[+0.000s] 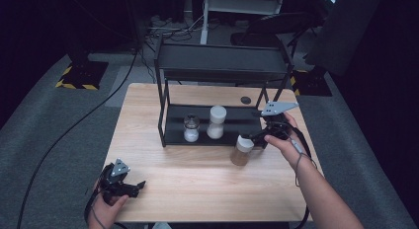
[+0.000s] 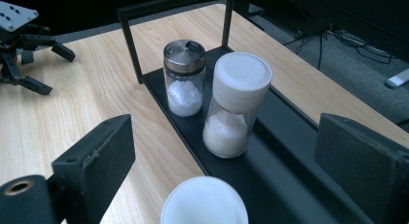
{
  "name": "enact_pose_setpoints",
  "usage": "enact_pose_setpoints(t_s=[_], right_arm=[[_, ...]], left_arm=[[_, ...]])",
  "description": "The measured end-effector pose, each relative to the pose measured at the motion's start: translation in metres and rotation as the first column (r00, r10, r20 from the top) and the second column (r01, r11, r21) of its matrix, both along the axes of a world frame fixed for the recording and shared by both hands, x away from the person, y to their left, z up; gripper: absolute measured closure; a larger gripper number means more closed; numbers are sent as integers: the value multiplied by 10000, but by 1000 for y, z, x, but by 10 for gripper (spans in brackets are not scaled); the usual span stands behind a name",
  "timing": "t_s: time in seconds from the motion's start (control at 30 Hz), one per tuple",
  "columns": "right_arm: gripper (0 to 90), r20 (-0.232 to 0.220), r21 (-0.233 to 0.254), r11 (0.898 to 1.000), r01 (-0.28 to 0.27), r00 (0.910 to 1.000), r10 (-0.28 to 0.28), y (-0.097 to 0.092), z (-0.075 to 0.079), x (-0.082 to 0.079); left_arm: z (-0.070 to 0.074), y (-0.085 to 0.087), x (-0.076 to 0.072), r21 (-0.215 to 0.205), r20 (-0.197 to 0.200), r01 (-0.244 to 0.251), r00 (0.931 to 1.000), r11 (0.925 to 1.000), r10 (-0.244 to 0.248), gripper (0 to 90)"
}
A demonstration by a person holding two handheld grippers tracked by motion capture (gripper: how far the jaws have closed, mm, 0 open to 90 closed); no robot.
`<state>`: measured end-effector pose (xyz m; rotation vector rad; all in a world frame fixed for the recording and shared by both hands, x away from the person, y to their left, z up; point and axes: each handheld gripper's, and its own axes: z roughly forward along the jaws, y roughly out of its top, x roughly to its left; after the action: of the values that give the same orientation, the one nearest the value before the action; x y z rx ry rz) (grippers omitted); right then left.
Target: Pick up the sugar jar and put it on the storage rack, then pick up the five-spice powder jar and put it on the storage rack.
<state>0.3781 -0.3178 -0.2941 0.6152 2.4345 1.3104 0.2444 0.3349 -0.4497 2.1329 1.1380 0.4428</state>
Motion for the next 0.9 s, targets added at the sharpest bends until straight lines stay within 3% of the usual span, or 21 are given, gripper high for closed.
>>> enact_pose_setpoints(t_s=[0.33, 0.9], right_arm=[[61, -3, -127, 9998, 152, 9999, -152, -10, -14, -12], [61, -434, -543, 9983, 187, 9988, -211, 1, -54, -11]], left_arm=[[0, 0, 0, -1, -2, -1, 10000, 10000, 1, 13], [0, 0, 0, 1, -4, -4, 10000, 10000, 4, 13]])
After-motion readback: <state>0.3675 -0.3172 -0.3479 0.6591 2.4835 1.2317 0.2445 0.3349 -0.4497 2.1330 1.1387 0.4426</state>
